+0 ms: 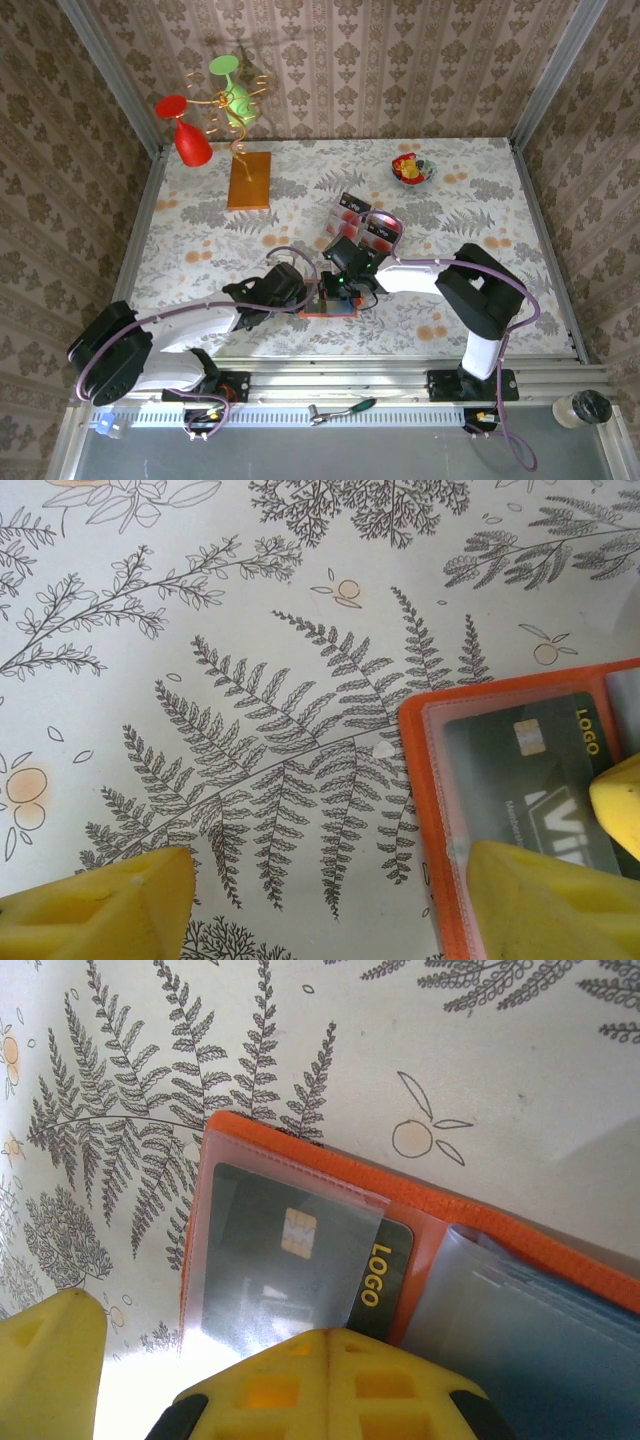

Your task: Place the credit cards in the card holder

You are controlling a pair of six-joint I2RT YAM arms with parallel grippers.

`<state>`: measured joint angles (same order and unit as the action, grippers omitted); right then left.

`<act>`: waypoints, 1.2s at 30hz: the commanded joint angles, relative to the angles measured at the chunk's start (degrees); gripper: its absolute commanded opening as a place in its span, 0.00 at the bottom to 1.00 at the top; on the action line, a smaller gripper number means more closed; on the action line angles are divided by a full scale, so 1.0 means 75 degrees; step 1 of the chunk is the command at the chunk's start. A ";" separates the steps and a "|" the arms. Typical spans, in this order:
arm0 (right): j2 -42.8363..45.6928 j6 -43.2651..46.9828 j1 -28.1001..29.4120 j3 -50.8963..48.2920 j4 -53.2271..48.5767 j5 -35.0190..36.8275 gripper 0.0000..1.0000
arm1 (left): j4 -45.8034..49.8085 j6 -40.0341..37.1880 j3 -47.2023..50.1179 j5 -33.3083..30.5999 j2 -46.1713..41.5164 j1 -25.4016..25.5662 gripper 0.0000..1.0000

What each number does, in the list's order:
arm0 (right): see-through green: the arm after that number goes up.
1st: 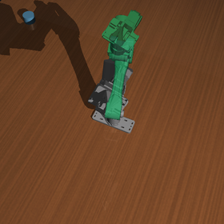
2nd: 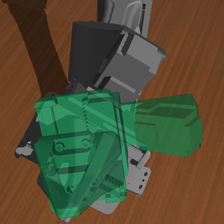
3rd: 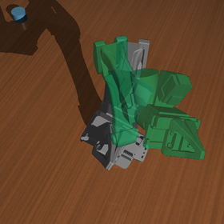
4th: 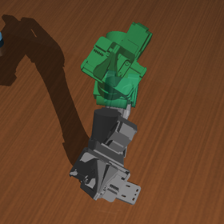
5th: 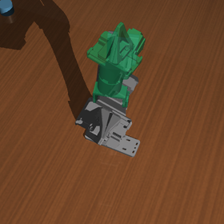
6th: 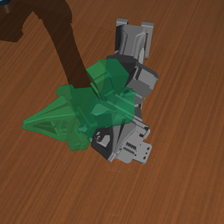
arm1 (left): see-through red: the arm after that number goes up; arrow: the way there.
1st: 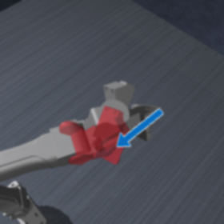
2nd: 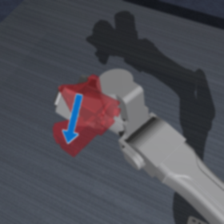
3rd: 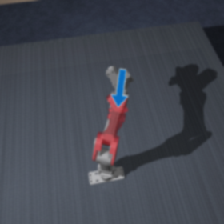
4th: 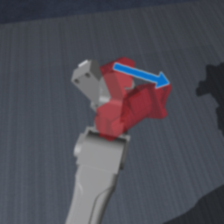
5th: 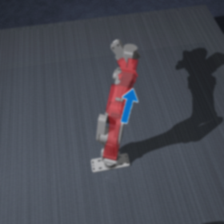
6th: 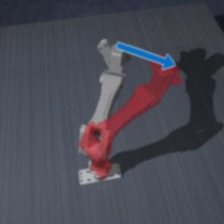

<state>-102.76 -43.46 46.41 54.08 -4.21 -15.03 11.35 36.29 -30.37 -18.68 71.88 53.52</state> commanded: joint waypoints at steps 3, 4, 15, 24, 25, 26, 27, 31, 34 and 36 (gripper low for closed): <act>0.0484 0.0080 0.0060 0.0180 -0.0582 0.0074 0.08 | 0.0032 0.0116 0.0205 0.0038 0.0311 -0.0049 0.73; 0.0583 0.0100 0.0069 0.0183 -0.0664 0.0130 0.09 | 0.0007 0.0138 0.0239 0.0039 0.0350 -0.0056 0.73; 0.0821 0.0184 0.0090 -0.0121 -0.0868 0.0292 0.07 | -0.0072 0.0308 0.0475 -0.0006 0.0354 -0.0037 0.72; 0.0585 0.0148 0.0223 -0.0239 -0.0743 0.0257 0.03 | -0.0153 0.0305 0.0466 0.0006 0.0459 -0.0020 0.72; 0.0551 0.0139 0.0245 -0.0249 -0.0713 0.0257 0.03 | -0.0155 0.0305 0.0452 0.0005 0.0470 -0.0019 0.72; 0.0512 0.0135 0.0276 -0.0257 -0.0704 0.0257 0.03 | -0.0166 0.0305 0.0451 0.0006 0.0481 -0.0022 0.72; 0.0461 0.0128 0.0283 -0.0240 -0.0695 0.0257 0.03 | -0.0173 0.0305 0.0452 0.0003 0.0492 -0.0021 0.72; 0.0257 0.0113 0.0337 -0.0131 -0.0686 0.0234 0.02 | -0.0201 0.0305 0.0452 0.0000 0.0529 0.0007 0.72; 0.0116 0.0125 0.0390 0.0004 -0.0698 0.0202 0.01 | -0.0245 0.0305 0.0446 0.0018 0.0585 0.0019 0.72; 0.0050 0.0123 0.0424 0.0084 -0.0699 0.0179 0.01 | -0.0269 0.0305 0.0440 0.0029 0.0620 0.0022 0.72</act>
<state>-100.60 -42.57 48.73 53.34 -9.04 -13.72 10.07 37.76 -27.35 -18.76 75.18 53.58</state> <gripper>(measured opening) 0.067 0.724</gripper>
